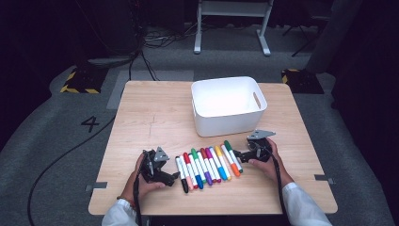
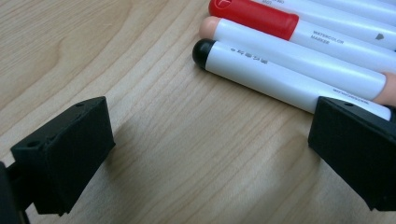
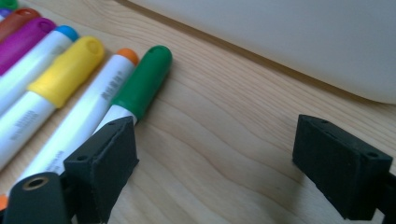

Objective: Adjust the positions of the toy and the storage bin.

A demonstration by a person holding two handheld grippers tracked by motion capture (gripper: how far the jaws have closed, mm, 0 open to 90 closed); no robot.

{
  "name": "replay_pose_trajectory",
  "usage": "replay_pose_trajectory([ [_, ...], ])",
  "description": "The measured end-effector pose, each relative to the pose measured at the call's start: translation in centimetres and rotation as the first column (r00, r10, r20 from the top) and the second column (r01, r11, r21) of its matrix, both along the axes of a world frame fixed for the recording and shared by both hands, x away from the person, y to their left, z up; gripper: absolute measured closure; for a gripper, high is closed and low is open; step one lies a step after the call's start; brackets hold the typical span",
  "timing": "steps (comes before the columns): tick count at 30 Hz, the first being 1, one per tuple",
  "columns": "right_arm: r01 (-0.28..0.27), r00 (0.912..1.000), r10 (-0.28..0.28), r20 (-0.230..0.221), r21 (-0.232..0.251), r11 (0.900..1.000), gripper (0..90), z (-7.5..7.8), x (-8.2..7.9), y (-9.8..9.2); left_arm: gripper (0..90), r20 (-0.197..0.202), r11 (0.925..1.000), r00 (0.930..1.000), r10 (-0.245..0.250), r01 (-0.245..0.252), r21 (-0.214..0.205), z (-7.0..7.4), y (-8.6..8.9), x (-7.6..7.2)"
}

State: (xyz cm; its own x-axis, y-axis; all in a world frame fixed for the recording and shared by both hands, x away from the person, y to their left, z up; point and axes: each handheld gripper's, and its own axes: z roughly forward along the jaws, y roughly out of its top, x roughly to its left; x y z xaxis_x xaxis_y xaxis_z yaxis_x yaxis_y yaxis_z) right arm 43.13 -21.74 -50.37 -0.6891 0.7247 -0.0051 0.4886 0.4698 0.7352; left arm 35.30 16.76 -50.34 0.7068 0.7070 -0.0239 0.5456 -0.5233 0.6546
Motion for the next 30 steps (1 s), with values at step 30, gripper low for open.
replay_pose_trajectory([
  [30, 0.079, 0.9957, -0.076, 0.052, -0.057, 0.9952, 22.2, 0.5, -4.6, -7.8, 0.4, 0.005, 0.99, 0.99, -0.141, 0.141, 0.006, 0.1, -9.2, 2.4],
])
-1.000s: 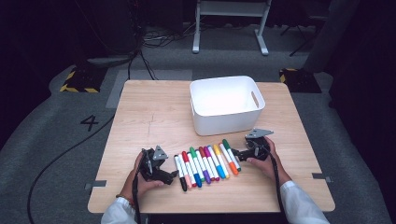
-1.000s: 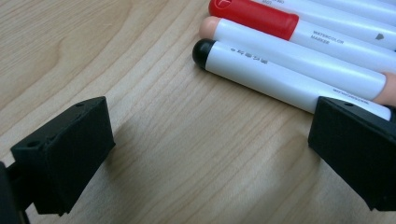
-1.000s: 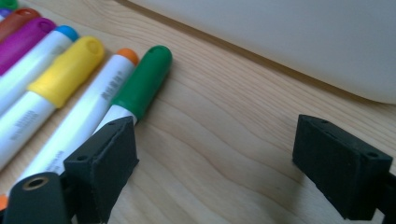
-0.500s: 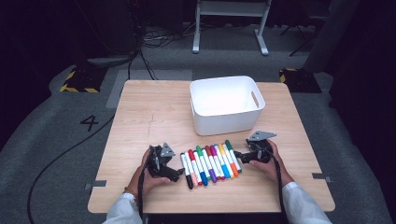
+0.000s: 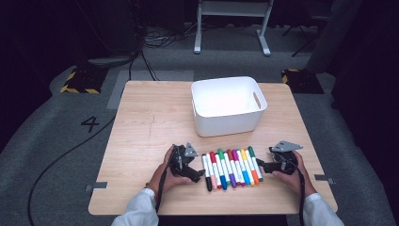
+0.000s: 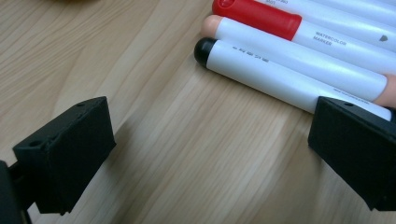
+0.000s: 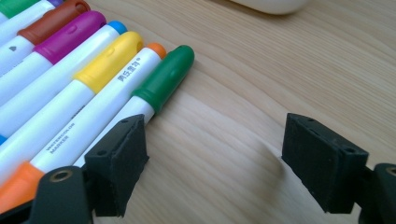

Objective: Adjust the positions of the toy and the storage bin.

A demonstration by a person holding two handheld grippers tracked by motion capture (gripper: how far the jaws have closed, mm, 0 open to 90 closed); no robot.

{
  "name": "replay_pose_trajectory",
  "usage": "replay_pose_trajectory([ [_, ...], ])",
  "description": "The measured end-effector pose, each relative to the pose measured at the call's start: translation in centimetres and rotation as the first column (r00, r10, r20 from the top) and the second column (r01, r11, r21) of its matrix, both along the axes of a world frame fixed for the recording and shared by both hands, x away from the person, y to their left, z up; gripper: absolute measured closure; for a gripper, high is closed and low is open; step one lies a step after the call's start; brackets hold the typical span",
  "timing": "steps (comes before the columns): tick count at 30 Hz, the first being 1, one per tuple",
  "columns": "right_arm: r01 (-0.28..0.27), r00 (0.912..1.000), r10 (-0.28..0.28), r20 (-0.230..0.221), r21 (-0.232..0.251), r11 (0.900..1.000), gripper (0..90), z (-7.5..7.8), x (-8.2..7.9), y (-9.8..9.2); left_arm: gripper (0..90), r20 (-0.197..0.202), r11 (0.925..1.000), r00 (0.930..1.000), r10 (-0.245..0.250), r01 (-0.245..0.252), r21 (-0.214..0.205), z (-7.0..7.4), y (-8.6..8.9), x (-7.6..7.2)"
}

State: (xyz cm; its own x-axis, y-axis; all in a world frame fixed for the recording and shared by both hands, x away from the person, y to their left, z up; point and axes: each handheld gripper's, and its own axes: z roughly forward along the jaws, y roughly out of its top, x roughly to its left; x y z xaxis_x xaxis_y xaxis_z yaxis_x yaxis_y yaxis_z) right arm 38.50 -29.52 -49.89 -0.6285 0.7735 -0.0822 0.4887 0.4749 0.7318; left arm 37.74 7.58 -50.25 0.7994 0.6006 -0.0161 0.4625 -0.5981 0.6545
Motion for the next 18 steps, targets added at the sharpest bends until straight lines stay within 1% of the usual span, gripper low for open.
replay_pose_trajectory([
  [1, 0.01, 1.0, -0.01, -0.001, 0.0, 1.0, 22.2, 0.0, -0.2, -0.5, 0.4, -0.002, 1.0, 1.0, -0.003, 0.003, -0.003, 0.0, -0.6, 0.0],
  [3, 0.021, 0.9998, -0.021, 0.006, -0.001, 0.9998, 22.2, 0.0, -0.6, -1.6, 0.4, -0.005, 0.9995, 0.9995, -0.033, 0.033, -0.002, 0.0, -1.6, 0.2],
  [4, 0.044, 0.999, -0.044, -0.001, 0.019, 0.9988, 22.2, -0.1, -0.8, -2.7, 0.3, -0.007, 0.9992, 0.9992, -0.039, 0.039, -0.004, 0.0, -2.1, 0.3],
  [5, 0.044, 0.999, -0.044, -0.001, 0.019, 0.9988, 22.2, -0.1, -0.8, -2.7, 0.3, -0.016, 0.9992, 0.9991, -0.038, 0.038, -0.009, 0.0, -2.6, 0.3],
  [6, 0.045, 0.999, -0.045, 0.0, 0.017, 0.9988, 22.1, -0.1, -0.9, -3.2, 0.4, -0.018, 0.9983, 0.9982, -0.058, 0.057, -0.01, 0.0, -3.0, 0.5],
  [8, 0.051, 0.9987, -0.051, 0.006, 0.018, 0.9985, 21.8, -0.2, -1.2, -4.1, 0.3, -0.004, 0.9979, 0.9979, -0.064, 0.064, -0.014, 0.0, -4.0, 0.8],
  [9, 0.054, 0.9984, -0.054, 0.017, 0.018, 0.9984, 21.6, -0.2, -1.3, -4.6, 0.3, -0.016, 0.9982, 0.9982, -0.058, 0.057, -0.016, 0.0, -4.3, 0.8],
  [10, 0.067, 0.9977, -0.067, 0.013, 0.034, 0.9972, 21.2, -0.3, -1.4, -5.3, 0.3, -0.008, 0.9971, 0.9973, -0.073, 0.073, -0.021, 0.0, -4.9, 1.0],
  [11, 0.067, 0.9977, -0.067, 0.013, 0.034, 0.9972, 21.2, -0.3, -1.4, -5.3, 0.3, -0.008, 0.9971, 0.9973, -0.073, 0.073, -0.021, 0.0, -4.9, 1.0],
  [12, 0.069, 0.9976, -0.069, 0.007, 0.039, 0.9969, 20.9, -0.4, -1.4, -5.7, 0.3, -0.027, 0.9979, 0.9976, -0.063, 0.063, -0.018, 0.0, -5.4, 0.9],
  [13, 0.085, 0.9964, -0.084, -0.009, 0.051, 0.9951, 20.1, -0.4, -1.5, -6.2, 0.3, -0.009, 0.9962, 0.9965, -0.083, 0.083, -0.025, 0.0, -5.7, 1.1],
  [14, 0.093, 0.9956, -0.093, -0.009, 0.054, 0.9942, 19.7, -0.4, -1.5, -6.5, 0.3, -0.019, 0.9965, 0.9965, -0.081, 0.081, -0.023, 0.0, -6.0, 1.1],
  [15, 0.113, 0.9936, -0.112, -0.019, 0.057, 0.992, 18.6, -0.3, -1.5, -7.0, 0.3, -0.012, 0.9954, 0.9957, -0.092, 0.092, -0.027, 0.0, -6.5, 1.3],
  [17, 0.119, 0.9928, -0.118, -0.022, 0.05, 0.9916, 17.3, -0.3, -1.5, -7.2, 0.3, -0.017, 0.995, 0.9953, -0.095, 0.094, -0.033, -0.1, -6.8, 1.5],
  [18, 0.136, 0.9904, -0.135, -0.03, 0.053, 0.9893, 15.8, -0.4, -1.4, -7.5, 0.2, -0.011, 0.9928, 0.9928, -0.119, 0.119, -0.012, 0.0, -6.9, 1.8],
])
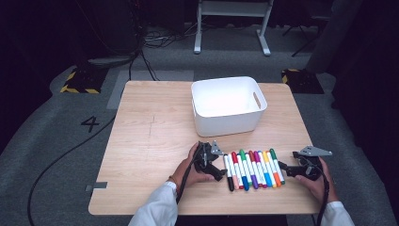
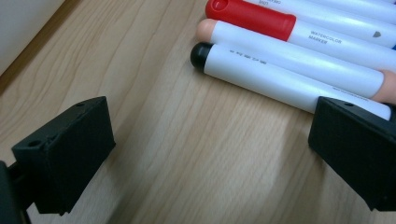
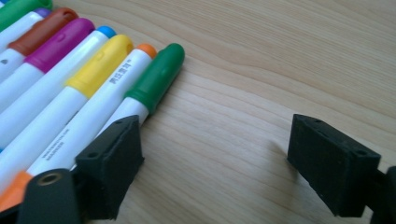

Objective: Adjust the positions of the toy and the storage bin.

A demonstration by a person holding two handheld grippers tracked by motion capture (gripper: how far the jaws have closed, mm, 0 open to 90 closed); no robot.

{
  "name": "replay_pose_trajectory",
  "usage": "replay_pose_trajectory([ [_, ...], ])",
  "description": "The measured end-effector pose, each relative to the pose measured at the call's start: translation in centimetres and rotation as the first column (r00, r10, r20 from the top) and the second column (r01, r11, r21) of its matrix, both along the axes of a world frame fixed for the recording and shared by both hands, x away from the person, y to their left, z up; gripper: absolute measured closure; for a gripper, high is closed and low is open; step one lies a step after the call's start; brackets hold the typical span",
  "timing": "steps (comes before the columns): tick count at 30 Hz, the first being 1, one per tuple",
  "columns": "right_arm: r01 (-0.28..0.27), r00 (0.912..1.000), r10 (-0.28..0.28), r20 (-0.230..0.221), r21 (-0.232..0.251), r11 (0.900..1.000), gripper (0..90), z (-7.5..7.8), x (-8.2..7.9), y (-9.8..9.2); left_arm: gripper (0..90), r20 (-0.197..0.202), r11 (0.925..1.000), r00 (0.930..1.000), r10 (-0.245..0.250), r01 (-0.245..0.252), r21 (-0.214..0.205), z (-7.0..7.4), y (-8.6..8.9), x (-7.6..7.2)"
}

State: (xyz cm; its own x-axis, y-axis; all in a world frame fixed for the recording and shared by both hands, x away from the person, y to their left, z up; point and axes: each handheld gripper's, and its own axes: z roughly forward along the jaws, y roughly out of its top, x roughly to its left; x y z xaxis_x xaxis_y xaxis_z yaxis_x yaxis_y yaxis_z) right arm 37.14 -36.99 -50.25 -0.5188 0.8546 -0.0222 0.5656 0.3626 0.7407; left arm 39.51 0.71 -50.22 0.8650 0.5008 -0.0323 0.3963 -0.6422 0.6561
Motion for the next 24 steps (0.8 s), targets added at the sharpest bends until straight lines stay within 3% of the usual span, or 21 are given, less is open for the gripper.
replay_pose_trajectory([
  [3, 0.023, 0.9997, -0.023, -0.006, 0.005, 0.9997, 15.5, 0.0, 0.3, -0.6, 0.2, -0.016, 0.9998, 0.9998, -0.007, 0.007, 0.017, 0.1, -0.5, 0.3],
  [6, 0.039, 0.9992, -0.038, -0.01, 0.007, 0.9992, 15.4, 0.0, 0.3, -0.9, 0.2, 0.016, 0.9995, 0.9994, -0.029, 0.029, 0.013, 0.0, -0.8, 0.8],
  [8, 0.031, 0.9995, -0.031, -0.006, 0.002, 0.9995, 15.0, 0.0, 0.5, -1.0, 0.5, 0.01, 0.9994, 0.9994, -0.032, 0.032, 0.009, 0.0, -0.8, 0.9],
  [9, 0.027, 0.9996, -0.027, -0.011, 0.005, 0.9996, 14.6, 0.0, 0.6, -1.1, 8.1, -0.013, 1.0, 0.9999, 0.004, -0.004, -0.005, 0.3, -0.4, 0.8],
  [10, 0.027, 0.9996, -0.027, -0.011, 0.005, 0.9996, 14.6, 0.0, 0.6, -1.1, 16.4, -0.013, 1.0, 0.9999, 0.004, -0.004, -0.005, 0.3, -0.4, 0.8],
  [12, 0.024, 0.9996, -0.024, -0.011, 0.005, 0.9997, 14.6, 0.0, 0.7, -1.1, 19.6, 0.012, 0.9961, 0.9975, 0.07, -0.069, -0.054, 0.4, 0.1, 1.1],
  [14, 0.023, 0.9997, -0.023, -0.01, 0.005, 0.9997, 14.6, 0.0, 0.7, -1.1, 17.3, 0.012, 0.9948, 0.9983, 0.057, -0.055, -0.085, 0.7, 0.7, 1.0],
  [16, 0.022, 0.9997, -0.022, -0.009, 0.004, 0.9998, 14.6, 0.0, 0.7, -1.1, 18.1, 0.041, 0.9926, 0.9983, 0.041, -0.036, -0.116, 1.3, 1.3, 0.8],
  [20, 0.022, 0.9997, -0.022, -0.009, 0.004, 0.9998, 14.6, 0.0, 0.7, -1.1, 19.2, 0.104, 0.9862, 0.9931, 0.053, -0.036, -0.162, 3.4, 2.8, 0.2],
  [24, 0.021, 0.9997, -0.021, -0.008, 0.004, 0.9998, 14.6, 0.0, 0.7, -1.1, 20.4, 0.136, 0.9784, 0.9878, 0.076, -0.048, -0.201, 5.6, 4.5, -0.1],
])
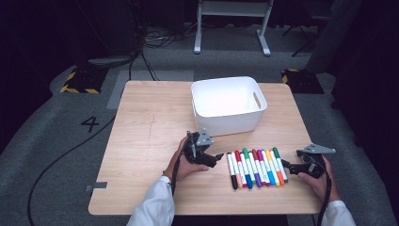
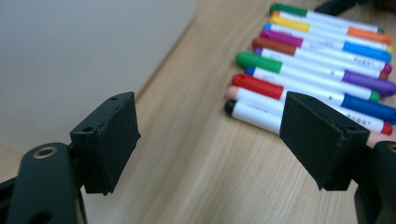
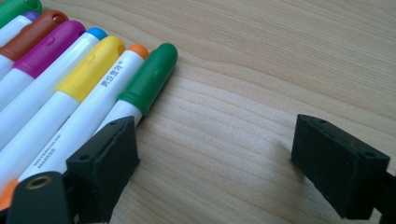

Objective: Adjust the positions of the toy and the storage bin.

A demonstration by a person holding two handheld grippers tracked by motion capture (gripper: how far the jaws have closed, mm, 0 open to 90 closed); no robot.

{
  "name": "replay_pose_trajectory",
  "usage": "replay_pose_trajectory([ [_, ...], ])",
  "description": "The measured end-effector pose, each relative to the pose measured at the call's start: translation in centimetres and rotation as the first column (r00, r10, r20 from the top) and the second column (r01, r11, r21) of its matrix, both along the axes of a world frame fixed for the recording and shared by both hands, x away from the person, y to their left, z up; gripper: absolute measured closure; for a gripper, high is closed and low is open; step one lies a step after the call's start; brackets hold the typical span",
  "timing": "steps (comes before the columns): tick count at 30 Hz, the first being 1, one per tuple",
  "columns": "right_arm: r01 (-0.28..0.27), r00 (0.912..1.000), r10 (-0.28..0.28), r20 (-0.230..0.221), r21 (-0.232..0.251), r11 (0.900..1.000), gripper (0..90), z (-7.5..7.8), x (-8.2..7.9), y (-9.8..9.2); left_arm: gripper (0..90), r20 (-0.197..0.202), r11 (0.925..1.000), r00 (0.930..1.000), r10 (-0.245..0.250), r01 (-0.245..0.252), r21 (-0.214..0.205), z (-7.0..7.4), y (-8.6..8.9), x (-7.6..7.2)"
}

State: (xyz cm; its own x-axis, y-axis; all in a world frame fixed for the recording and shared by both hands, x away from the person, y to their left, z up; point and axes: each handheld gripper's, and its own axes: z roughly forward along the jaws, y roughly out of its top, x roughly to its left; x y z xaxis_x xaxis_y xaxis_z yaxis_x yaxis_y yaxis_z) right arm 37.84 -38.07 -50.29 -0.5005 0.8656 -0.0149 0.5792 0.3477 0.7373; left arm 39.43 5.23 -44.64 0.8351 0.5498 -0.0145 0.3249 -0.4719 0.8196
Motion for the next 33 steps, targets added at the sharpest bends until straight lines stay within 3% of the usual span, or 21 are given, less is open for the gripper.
replay_pose_trajectory([
  [6, 0.0, 1.0, 0.0, 0.002, -0.001, 1.0, 14.6, 0.0, 0.1, 0.0, 20.5, 0.047, 0.9991, 0.9985, 0.029, -0.027, -0.032, 3.7, 2.0, 0.9],
  [10, 0.001, 1.0, -0.001, 0.0, 0.0, 1.0, 14.6, 0.0, 0.1, 0.0, 20.5, 0.088, 0.9991, 0.9956, 0.033, -0.03, -0.029, 5.9, 2.4, 1.7],
  [11, 0.001, 1.0, -0.001, 0.0, 0.0, 1.0, 14.6, 0.0, 0.1, 0.0, 20.5, 0.094, 0.9983, 0.9947, 0.043, -0.039, -0.044, 6.5, 2.2, 1.9],
  [15, -0.001, 1.0, 0.001, -0.002, 0.003, 1.0, 14.7, 0.0, 0.1, 0.0, 21.3, 0.117, 0.9988, 0.9919, 0.048, -0.047, -0.016, 8.4, 1.6, 2.9],
  [17, -0.001, 1.0, 0.001, -0.002, 0.003, 1.0, 14.7, 0.0, 0.1, 0.0, 21.3, 0.114, 0.9998, 0.9933, 0.021, -0.022, 0.003, 9.1, 1.3, 3.5],
  [20, -0.001, 1.0, 0.001, -0.003, 0.003, 1.0, 14.7, 0.0, 0.1, 0.0, 22.6, 0.11, 0.998, 0.9938, -0.018, 0.011, 0.062, 9.5, 0.2, 4.7],
  [22, -0.002, 1.0, 0.002, -0.001, 0.002, 1.0, 14.7, 0.0, 0.2, 0.0, 23.7, 0.109, 0.9967, 0.9936, -0.03, 0.021, 0.078, 9.4, -0.1, 5.1],
  [24, -0.002, 1.0, 0.002, -0.002, 0.003, 1.0, 14.8, 0.0, 0.1, 0.0, 29.2, 0.084, 0.994, 0.9958, -0.036, 0.027, 0.106, 9.2, -0.6, 5.7],
  [26, -0.002, 1.0, 0.002, -0.002, 0.003, 1.0, 14.8, 0.0, 0.1, 0.0, 30.5, 0.054, 0.9937, 0.9977, -0.042, 0.036, 0.106, 8.9, -0.8, 6.5],
  [33, -0.004, 1.0, 0.004, -0.001, 0.005, 1.0, 15.0, 0.0, 0.2, 0.0, 56.8, 0.001, 0.9791, 0.9972, -0.074, 0.073, 0.19, 7.9, -0.6, 8.3],
])
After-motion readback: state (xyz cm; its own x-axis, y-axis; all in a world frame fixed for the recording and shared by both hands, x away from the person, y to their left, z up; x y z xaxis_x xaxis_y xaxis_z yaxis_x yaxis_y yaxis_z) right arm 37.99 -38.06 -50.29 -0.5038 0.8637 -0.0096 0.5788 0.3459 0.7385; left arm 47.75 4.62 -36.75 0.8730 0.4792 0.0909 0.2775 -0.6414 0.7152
